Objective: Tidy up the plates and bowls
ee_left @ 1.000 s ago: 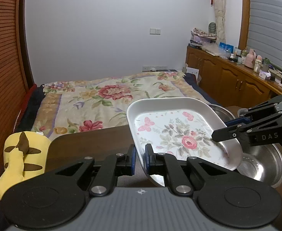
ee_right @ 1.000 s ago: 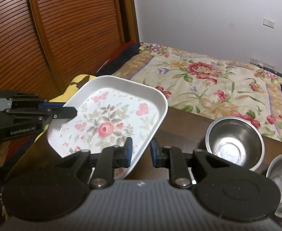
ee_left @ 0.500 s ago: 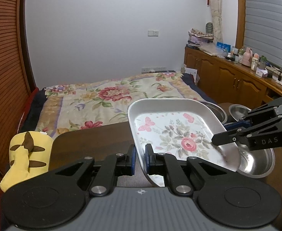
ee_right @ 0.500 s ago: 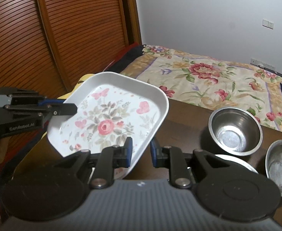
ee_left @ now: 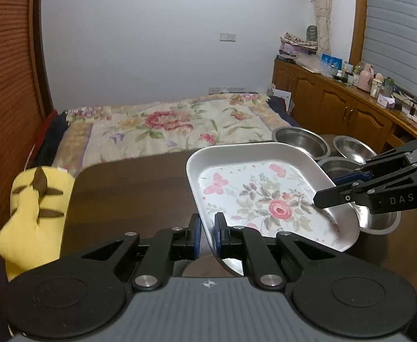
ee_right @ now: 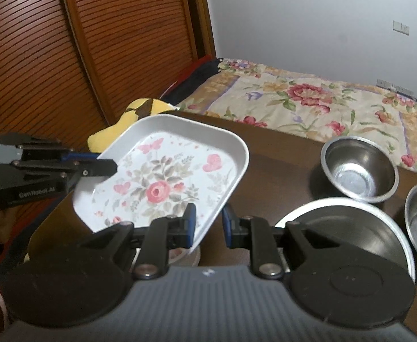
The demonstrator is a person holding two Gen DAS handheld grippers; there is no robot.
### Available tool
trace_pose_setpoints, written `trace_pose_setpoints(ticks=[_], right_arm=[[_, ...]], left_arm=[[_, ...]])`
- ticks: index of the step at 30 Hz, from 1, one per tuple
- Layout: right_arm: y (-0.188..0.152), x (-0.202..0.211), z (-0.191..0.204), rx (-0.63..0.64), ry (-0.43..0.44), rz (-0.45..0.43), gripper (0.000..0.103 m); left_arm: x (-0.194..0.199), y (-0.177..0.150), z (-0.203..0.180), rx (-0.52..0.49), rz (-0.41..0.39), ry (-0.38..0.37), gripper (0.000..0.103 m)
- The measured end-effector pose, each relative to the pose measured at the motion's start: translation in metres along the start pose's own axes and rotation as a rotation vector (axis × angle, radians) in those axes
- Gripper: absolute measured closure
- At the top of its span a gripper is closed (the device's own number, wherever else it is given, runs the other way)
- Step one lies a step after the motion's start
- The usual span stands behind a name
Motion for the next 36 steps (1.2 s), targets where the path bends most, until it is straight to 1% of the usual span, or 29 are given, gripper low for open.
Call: trace_pose_setpoints(ticks=[11,19,22,36], right_arm=[[-0.022,0.017,0.015,-0.038,0.016,0.004,0.081],[-0.030,0.020,0.018,-0.059,0.023,0.000,0.081],[-0.033,0.019,0.019,-0.077,0.032,0.008,0.081],[-0.055,0.019,0.027,-0.099,0.027,0.038,0.081]], left_arm=[[0.031,-0.023,-0.008,0.051,0.004,0.010,0.093],[0.043,-0.026,-0.008,0.073,-0.012,-0.001,0.093],[0.047,-0.027,-0.009,0.061,-0.008,0.001,0.093],[0.046,-0.055,-0.006,0.082,0.035,0.008,0.093]])
Point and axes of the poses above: each gripper's, at about its wrist camera, not at the fingertips, and x roughly against the way its jaws point, z to its left, y to its top, the point moved 7 cm from there along -x, roughly the way its jaws point, and after that the axes turned 15 degrees about -z, right-handed, at the moved point
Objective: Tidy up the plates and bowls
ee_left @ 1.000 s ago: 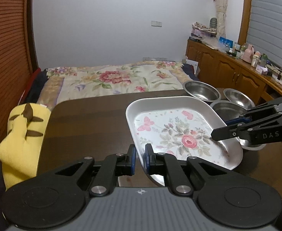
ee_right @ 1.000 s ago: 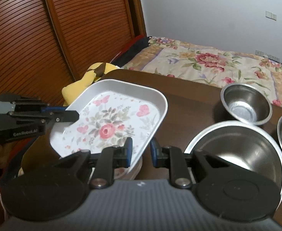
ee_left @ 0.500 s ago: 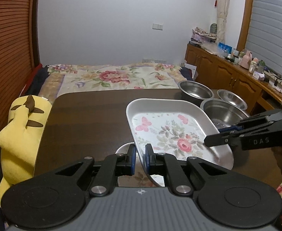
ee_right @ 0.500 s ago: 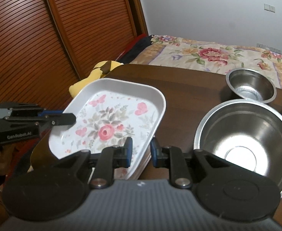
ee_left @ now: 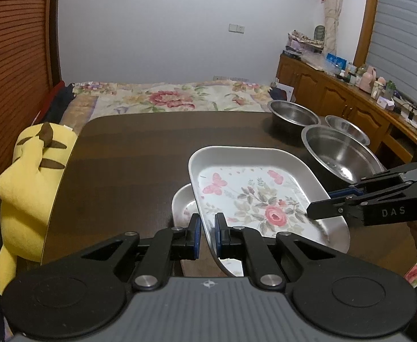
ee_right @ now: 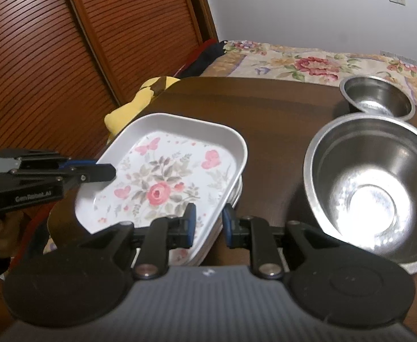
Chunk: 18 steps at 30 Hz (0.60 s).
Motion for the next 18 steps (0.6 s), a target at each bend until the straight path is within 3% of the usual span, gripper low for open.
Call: trace_pose_setpoints(ticks=[18], right_arm=[[-0.012,-0.010,0.006,-0.001,-0.003,-0.036,0.081]], left_arm=[[-0.007,-0.025,0.011,0.004,0.016,0.055,0.092]])
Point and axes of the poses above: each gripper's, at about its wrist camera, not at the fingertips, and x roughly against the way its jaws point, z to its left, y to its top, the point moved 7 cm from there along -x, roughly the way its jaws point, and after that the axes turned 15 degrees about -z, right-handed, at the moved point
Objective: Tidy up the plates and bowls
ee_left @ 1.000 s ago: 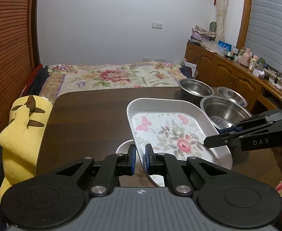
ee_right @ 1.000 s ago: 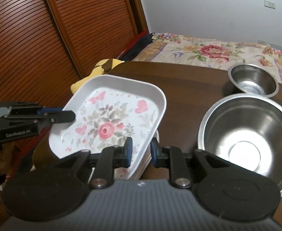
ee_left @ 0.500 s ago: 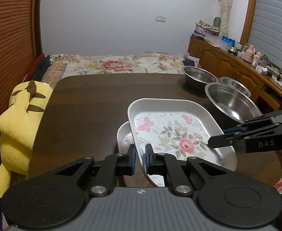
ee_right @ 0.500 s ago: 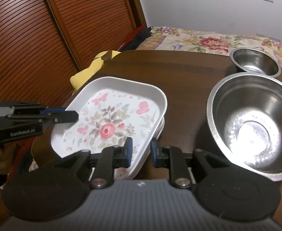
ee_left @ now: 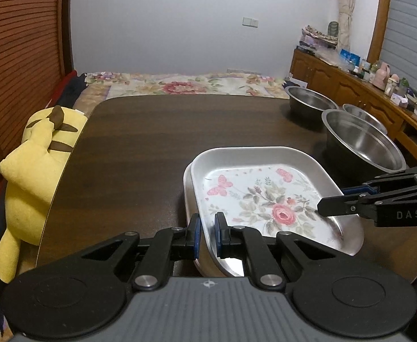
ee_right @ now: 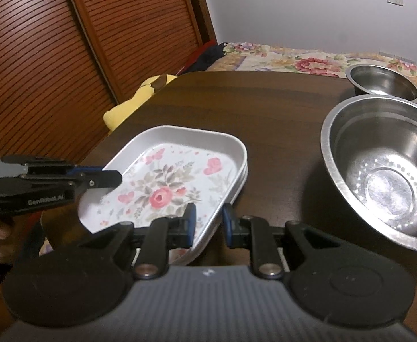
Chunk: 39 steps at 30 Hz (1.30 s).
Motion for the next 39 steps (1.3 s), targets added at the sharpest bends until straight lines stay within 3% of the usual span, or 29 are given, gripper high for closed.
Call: trace_pose_setpoints(ticks=[17,29,36,39], right_arm=[[0.001,0.009,0.008,0.034,0.004,-0.067,0.080],[0.014,0.024,0.003,0.020,0.034,-0.115,0.080],[0.037,0.054,-0.022,0.045,-0.020,-0.198,0.080],[0.043,0.067,-0.040,0.058,-0.067,-0.233,0.074]], left_arm=[[0.001,0.002,0.001,-0.005,-0.017,0.026,0.091],[0.004,0.019,-0.009,-0.025,-0.072,0.018,0.068],[-0.005,0.033,-0.044,-0.048,-0.119,-0.032,0.044],[-0.012,0.040,-0.065,-0.062,-0.139,-0.055,0.039]])
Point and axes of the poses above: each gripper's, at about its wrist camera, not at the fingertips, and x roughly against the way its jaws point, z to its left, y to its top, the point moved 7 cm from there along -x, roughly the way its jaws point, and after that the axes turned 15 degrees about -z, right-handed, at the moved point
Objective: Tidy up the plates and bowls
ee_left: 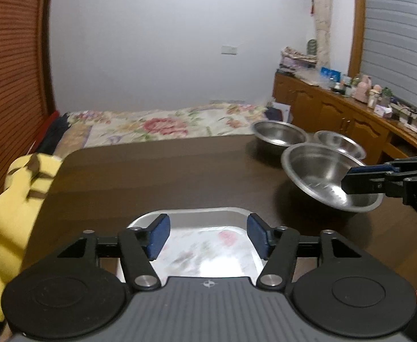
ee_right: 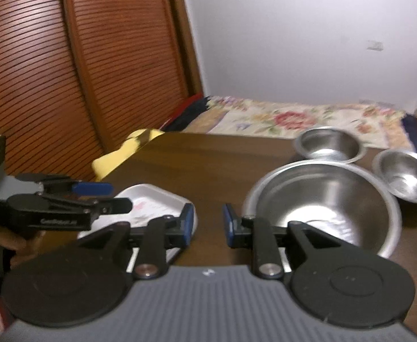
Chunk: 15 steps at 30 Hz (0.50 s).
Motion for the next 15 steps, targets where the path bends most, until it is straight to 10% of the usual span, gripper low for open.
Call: trace_pose_setpoints(ticks=[15], right_arm=[[-0.017,0.025,-0.109,-0.030,-0.260,-0.064,0.053]], left_arm=[[-0.051,0.011,-0.089,-0.023,-0.044,-0.156,0.025]])
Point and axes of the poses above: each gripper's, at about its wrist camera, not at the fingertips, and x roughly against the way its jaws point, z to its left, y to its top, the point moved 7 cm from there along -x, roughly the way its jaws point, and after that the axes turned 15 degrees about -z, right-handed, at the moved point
